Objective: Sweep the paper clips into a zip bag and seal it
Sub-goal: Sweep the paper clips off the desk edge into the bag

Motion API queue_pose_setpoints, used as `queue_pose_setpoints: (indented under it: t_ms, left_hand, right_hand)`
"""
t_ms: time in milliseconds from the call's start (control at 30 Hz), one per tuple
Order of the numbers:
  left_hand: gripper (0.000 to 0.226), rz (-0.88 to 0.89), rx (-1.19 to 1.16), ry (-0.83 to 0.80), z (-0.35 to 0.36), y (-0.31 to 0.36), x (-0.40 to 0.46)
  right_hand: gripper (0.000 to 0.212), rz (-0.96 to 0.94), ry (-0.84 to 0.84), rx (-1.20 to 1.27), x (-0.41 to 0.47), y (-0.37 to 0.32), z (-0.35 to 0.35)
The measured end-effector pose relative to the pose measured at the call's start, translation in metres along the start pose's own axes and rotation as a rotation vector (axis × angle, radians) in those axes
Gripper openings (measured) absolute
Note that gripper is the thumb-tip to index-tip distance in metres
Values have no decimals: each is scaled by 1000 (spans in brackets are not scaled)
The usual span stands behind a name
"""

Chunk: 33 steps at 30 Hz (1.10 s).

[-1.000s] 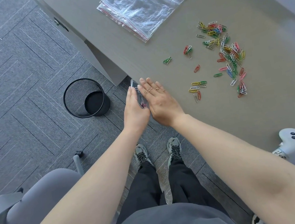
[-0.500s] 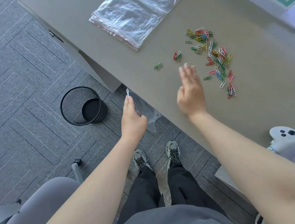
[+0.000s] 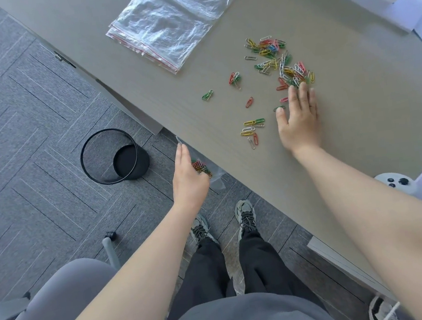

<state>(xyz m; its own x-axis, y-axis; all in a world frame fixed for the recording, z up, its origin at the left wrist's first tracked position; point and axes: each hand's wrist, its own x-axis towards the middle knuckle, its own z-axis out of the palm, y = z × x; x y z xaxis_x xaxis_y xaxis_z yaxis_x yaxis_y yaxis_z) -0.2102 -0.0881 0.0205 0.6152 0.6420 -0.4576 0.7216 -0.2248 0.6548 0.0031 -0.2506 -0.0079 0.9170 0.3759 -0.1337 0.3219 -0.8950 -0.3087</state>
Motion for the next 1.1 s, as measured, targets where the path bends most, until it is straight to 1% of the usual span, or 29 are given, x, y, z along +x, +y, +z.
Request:
queue_pose_setpoints:
  t_ms: [233,367,533,600,667,733,800,900,1000,1100]
  left_hand:
    - [78,-5,12,9,7,2,-3]
    - [79,4,4,6,9,4,-5]
    - [79,10,7,27,10,6,-7]
    - [79,10,7,29,11,5,-8]
    - [80,5,5,25,10,5,-9]
    - [79,2,6,21,10,5,-11]
    - [79,-10,-5,10,9,5,-12]
    - [78,-15,-23,-7,8,4,-12]
    - [78,-3,-22,-7,8,4,-13]
    - [78,-6,-30,-15,7,4,-15]
  right_hand:
    - [62,-181,-33,40,-12,-23,10]
    - [59,-282,-50,79,-26,-43,19]
    - [59,-379,-90,119,-44,-66,31]
    - [58,-427,-106,162,-50,-74,34]
    - [54,-454,-95,254,-54,-80,32]
    - [50,-418,-16,363,-54,-79,25]
    - [50,-311,94,415,-51,-69,16]
    - [52,-101,205,325,-48,-40,9]
    - [60,78,152,169,-51,-12,11]
    - [67,122,98,94,-57,0,15]
